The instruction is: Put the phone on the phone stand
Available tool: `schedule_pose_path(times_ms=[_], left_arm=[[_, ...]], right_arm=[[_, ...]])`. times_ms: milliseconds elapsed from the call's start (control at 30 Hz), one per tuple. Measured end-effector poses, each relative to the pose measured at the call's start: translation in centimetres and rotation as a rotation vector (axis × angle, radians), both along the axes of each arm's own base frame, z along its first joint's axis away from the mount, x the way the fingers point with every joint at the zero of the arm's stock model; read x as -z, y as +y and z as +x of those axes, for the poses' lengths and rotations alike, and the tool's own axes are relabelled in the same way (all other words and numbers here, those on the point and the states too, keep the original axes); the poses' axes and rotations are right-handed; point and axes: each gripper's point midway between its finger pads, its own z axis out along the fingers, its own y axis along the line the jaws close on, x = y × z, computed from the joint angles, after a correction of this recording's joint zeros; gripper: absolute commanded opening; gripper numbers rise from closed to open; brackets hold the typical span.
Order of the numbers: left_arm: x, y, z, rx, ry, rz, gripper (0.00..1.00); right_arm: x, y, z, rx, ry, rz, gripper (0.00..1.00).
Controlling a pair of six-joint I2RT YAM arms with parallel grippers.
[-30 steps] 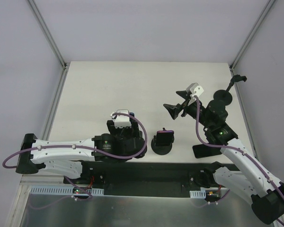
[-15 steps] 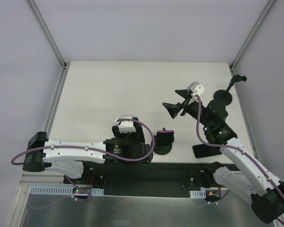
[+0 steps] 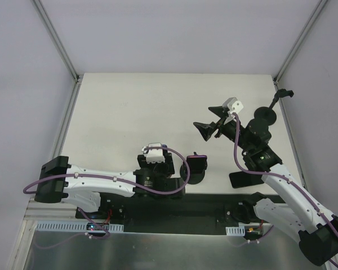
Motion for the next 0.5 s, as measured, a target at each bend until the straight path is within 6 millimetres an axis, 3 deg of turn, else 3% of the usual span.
schedule_pose_path(times_ms=[500], left_arm=[[2.4, -0.5, 0.0, -0.015, 0.004, 0.052, 0.0]], right_arm=[[0.0, 0.0, 0.0, 0.0, 0.001, 0.002, 0.87]])
